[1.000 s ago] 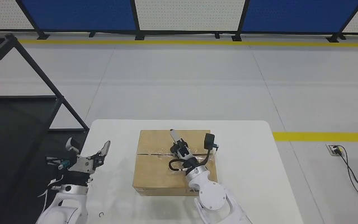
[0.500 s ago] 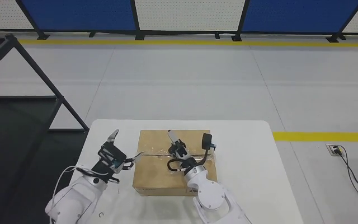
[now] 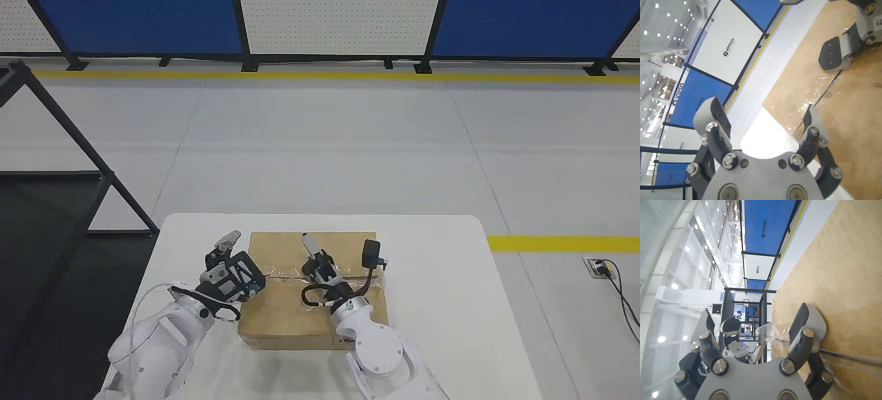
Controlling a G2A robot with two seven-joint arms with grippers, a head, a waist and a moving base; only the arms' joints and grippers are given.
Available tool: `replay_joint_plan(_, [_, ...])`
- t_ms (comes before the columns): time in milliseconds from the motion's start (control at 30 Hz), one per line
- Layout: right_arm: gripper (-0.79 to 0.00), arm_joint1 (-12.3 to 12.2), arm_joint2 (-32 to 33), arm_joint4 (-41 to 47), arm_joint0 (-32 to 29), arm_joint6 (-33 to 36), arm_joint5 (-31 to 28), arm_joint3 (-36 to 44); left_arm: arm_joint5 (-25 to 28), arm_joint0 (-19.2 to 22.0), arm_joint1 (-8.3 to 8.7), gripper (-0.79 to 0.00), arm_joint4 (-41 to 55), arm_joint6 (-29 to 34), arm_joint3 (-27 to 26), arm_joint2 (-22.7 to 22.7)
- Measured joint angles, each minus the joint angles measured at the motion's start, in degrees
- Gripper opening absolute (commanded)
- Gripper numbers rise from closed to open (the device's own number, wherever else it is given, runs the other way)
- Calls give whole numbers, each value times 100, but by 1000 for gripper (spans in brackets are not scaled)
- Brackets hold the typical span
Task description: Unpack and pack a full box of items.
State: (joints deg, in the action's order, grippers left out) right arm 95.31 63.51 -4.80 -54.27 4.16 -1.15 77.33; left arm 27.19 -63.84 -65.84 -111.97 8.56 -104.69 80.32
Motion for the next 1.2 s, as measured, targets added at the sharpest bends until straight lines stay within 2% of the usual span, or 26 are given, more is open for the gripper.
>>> replay_joint_plan(133, [0,2,5,1,2,2,-15,-2,-81,72,-10,-274,-133,180,18,-104])
replay_joint_plan(200, [0,2,7,-2,2,4,-19,-2,-109,112,-16,-419,-196,282,36,-160])
replay_joint_plan(333, [0,4,8,-6,-1,5,-35,0,-61,203,-30,-474,-166,430,150,-247])
replay_joint_plan(467, [0,6,9,3,-3,14,-39,-1,43,325,-45,-594,-78,527,290,-329])
replay_joint_plan(533, [0,7,6,1,-7,14,-39,2,63,345,-49,-662,-26,537,317,-346])
replay_joint_plan(600, [0,8,3,-3,-12,9,-41,9,63,346,-52,-785,59,553,329,-334])
replay_joint_plan(733, [0,10,-5,-15,-20,3,-49,18,-17,274,-59,-785,342,540,303,-250])
replay_joint_plan(1033, [0,16,-10,-24,-20,5,-50,15,-191,-188,-66,-785,1405,303,158,94])
replay_joint_plan(1200, [0,19,-8,-24,-7,11,-47,0,-604,-437,-91,-785,1926,169,117,223])
